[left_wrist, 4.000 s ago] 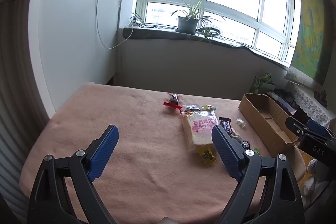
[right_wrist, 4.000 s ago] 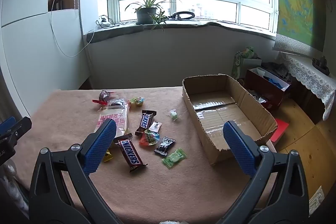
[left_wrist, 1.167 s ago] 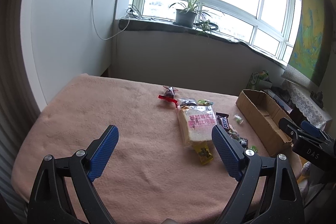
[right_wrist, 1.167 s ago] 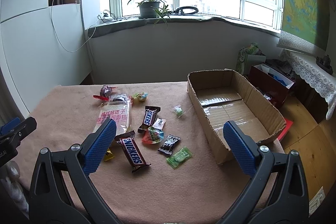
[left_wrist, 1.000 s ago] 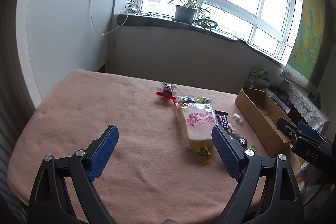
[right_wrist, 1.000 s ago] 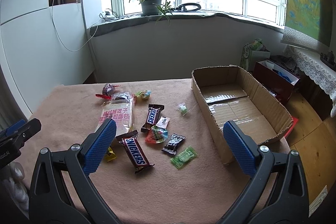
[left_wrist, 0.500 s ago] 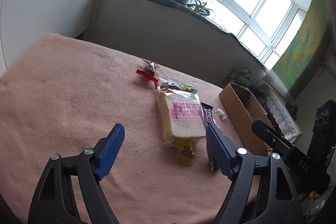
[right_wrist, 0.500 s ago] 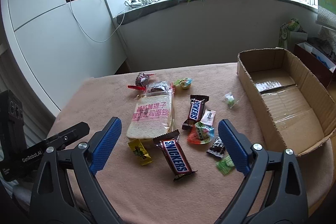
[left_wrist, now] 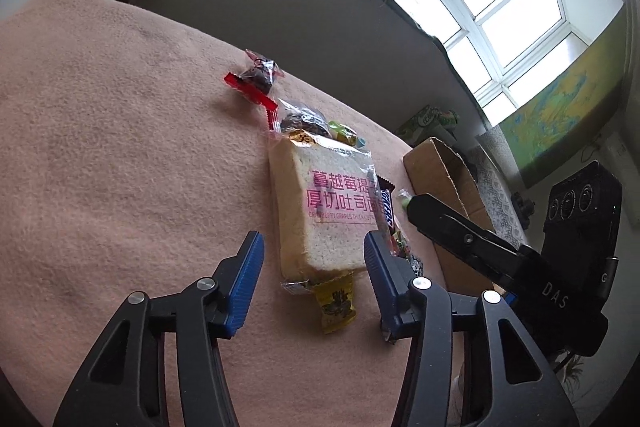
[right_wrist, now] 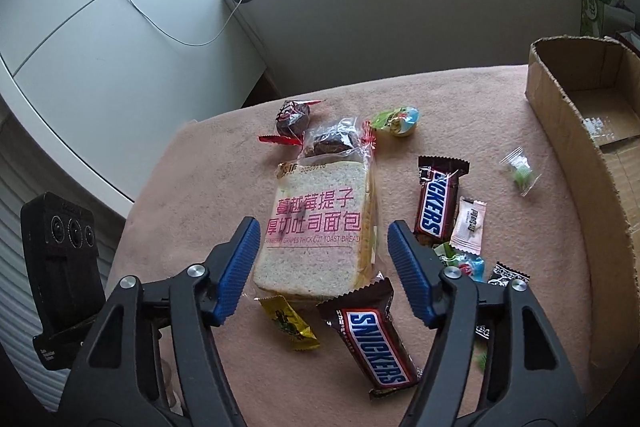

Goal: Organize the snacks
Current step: 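Reach the right tool to the bread loaf bag and close on it, then lift the bread bag with the right tool and lower it into the box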

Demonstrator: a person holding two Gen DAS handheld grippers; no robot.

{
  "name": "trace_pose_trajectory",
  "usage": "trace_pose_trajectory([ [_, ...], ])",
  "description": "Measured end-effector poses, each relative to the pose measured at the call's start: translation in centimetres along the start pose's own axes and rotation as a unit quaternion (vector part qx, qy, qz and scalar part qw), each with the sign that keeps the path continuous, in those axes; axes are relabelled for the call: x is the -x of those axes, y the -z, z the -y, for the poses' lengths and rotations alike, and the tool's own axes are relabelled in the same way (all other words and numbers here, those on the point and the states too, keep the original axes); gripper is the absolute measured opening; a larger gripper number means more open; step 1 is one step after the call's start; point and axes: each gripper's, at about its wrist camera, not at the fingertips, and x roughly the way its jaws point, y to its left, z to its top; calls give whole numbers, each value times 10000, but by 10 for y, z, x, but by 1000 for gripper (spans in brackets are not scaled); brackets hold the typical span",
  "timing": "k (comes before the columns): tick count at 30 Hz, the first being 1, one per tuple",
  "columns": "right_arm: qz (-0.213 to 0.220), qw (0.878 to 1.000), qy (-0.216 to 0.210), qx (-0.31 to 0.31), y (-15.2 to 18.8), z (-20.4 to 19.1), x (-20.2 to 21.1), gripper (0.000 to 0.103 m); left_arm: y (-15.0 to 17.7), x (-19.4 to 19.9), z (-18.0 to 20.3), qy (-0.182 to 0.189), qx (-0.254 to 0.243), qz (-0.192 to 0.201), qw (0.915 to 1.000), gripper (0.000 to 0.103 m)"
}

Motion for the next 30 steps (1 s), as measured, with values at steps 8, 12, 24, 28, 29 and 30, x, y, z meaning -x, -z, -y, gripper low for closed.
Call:
trace_pose_trajectory([
  [8,-386,9976,-385,-435,-5,20,-28,58,-4,-19,-8,48,100,-210,9997,38],
  [12,-518,9960,-415,-597,-6,28,-38,53,-3,-25,-8,38,64,-267,9996,34],
  [24,-451,9959,-618,-477,-10,18,-30,44,-8,-23,4,-117,-223,-163,9995,34],
  [28,-345,9964,-672,-396,-13,11,-17,44,-11,-10,11,-138,-326,-9,9994,34],
  [29,-307,9966,-671,-366,-13,11,-13,44,-11,-8,12,-142,-357,19,9993,34],
  [30,-269,9968,-673,-340,-14,10,-9,44,-11,-5,15,-141,-392,56,9991,34],
])
